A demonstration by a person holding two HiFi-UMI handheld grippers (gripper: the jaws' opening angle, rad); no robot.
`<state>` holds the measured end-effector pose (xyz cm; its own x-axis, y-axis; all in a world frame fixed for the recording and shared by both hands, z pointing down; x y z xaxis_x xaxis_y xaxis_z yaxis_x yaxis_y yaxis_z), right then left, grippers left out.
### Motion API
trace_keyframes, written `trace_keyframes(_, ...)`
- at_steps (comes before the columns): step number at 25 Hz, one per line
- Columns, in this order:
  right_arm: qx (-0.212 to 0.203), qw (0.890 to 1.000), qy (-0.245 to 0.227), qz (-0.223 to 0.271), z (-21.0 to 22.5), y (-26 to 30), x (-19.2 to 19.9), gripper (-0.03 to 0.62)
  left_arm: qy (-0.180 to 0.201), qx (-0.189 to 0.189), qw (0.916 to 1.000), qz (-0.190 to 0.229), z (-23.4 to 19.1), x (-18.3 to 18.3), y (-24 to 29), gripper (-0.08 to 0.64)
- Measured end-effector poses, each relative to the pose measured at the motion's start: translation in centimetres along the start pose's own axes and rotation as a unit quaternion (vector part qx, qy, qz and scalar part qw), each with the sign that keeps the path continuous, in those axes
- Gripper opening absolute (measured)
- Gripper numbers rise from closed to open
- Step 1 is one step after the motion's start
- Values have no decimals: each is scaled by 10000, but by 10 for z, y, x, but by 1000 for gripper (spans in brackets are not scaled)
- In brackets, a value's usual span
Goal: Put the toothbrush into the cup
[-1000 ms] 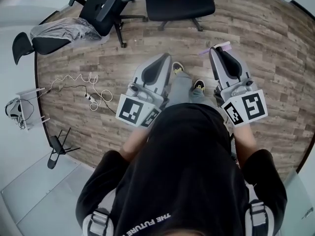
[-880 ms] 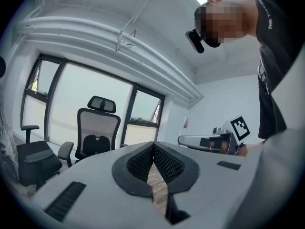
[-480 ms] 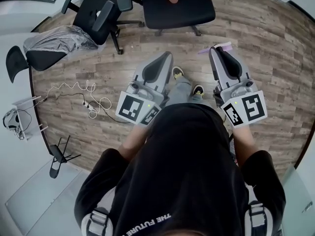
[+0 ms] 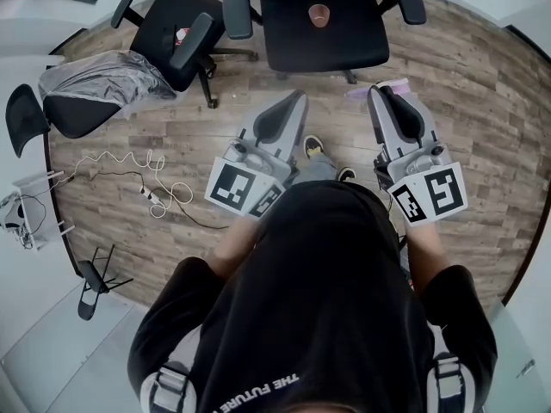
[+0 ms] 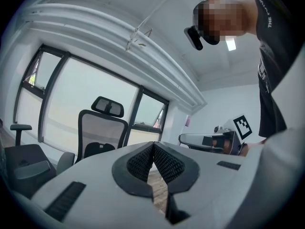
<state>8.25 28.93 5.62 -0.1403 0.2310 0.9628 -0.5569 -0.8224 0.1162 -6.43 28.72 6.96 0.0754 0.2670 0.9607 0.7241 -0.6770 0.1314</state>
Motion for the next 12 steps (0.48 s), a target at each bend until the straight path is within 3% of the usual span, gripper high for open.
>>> trace_keyframes(12, 93, 9997, 202, 119, -8, 50, -7, 48, -18, 66, 9998, 172, -58, -17, -1, 20)
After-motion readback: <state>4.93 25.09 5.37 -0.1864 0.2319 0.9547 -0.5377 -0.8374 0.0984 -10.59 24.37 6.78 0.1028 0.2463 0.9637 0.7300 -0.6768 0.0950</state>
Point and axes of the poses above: the fingertips, and each gripper's own axes: y forward along the fingers, z to its right, x out of its underside, the point moved 3 cm from there along -y, backward along the fingers, and after that the axes turned 4 degrees about -z, right-handed, at the moved point
